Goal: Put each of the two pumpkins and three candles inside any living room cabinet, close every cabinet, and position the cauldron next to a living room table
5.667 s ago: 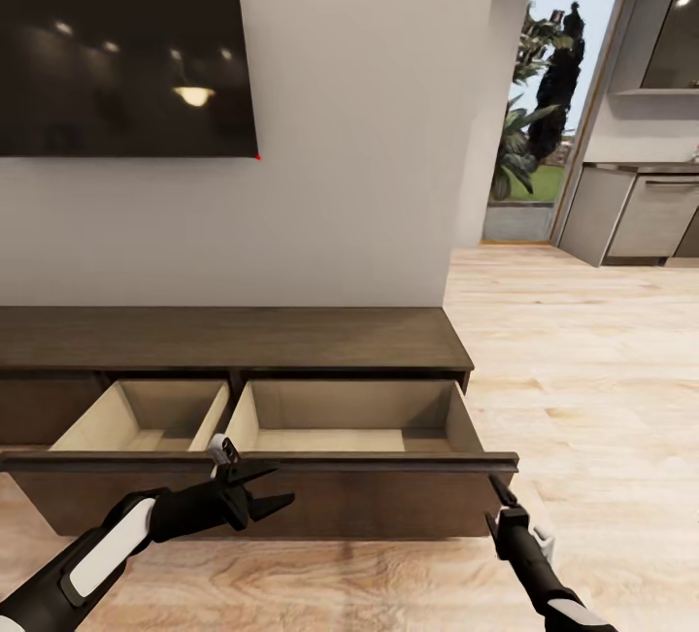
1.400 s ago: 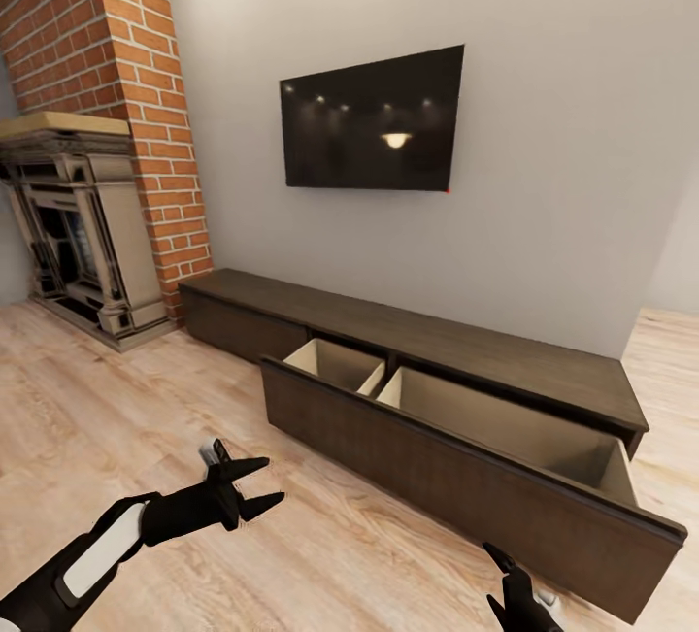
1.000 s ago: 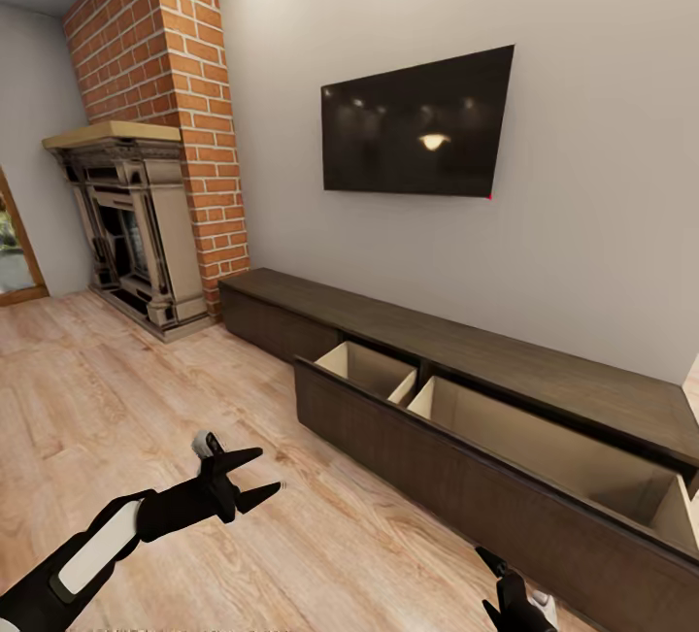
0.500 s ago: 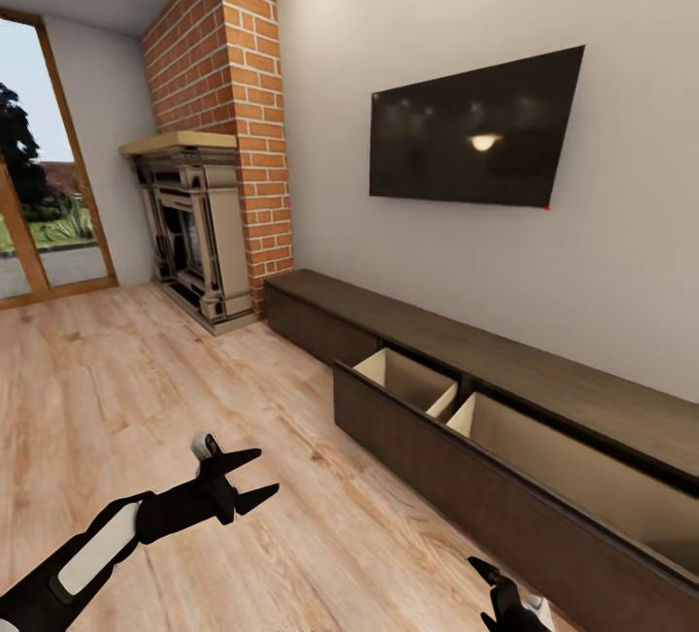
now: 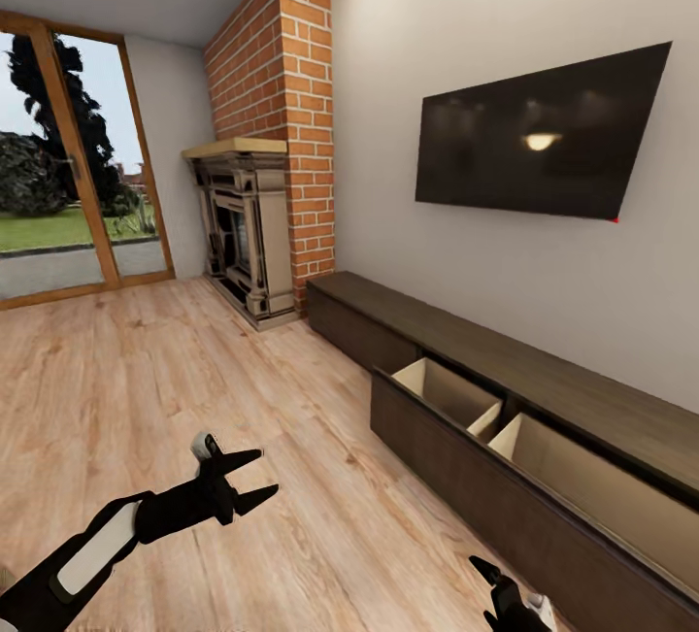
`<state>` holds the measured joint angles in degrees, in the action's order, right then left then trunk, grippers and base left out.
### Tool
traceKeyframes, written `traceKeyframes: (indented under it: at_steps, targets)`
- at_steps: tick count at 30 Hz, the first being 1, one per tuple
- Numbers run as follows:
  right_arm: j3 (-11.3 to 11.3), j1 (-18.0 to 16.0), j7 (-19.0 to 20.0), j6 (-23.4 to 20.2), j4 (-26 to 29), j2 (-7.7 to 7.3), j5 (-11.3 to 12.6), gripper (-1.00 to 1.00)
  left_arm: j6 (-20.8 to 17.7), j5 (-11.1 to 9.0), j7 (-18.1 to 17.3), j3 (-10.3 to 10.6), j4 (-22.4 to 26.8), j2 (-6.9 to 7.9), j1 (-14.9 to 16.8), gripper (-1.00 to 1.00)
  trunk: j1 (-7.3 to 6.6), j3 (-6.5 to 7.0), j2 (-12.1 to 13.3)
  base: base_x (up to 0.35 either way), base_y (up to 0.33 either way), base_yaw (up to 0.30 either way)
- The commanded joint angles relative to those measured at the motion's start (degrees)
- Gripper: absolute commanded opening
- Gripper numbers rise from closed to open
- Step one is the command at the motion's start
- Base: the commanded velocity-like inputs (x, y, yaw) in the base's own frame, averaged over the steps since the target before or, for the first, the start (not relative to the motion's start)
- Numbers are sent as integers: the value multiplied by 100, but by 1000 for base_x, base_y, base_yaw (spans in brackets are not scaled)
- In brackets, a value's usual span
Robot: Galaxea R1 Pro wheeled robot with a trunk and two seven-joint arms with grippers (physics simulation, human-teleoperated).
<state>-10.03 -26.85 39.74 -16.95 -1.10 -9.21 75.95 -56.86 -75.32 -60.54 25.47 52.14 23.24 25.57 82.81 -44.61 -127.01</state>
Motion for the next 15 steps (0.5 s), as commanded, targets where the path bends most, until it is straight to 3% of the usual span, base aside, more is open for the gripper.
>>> traceKeyframes:
  at_steps: [1, 10, 15]
  targets:
    - [-43, -5, 31, -27, -9, -2, 57, 100, -21, -18, -16, 26, -5, 5, 9, 100, -24, 12, 39, -75, 0, 290]
    - [-43, -5, 27, 70, -7, -2, 46, 100, -18, 10, -11, 28, -4, -4, 17, 100, -221, 170, 400, -274, 0, 290]
    - [-43, -5, 23, 144, -10, -2, 44, 100, -18, 23, -11, 28, -1, -11, 18, 100, -331, 251, 600, -139, 0, 288]
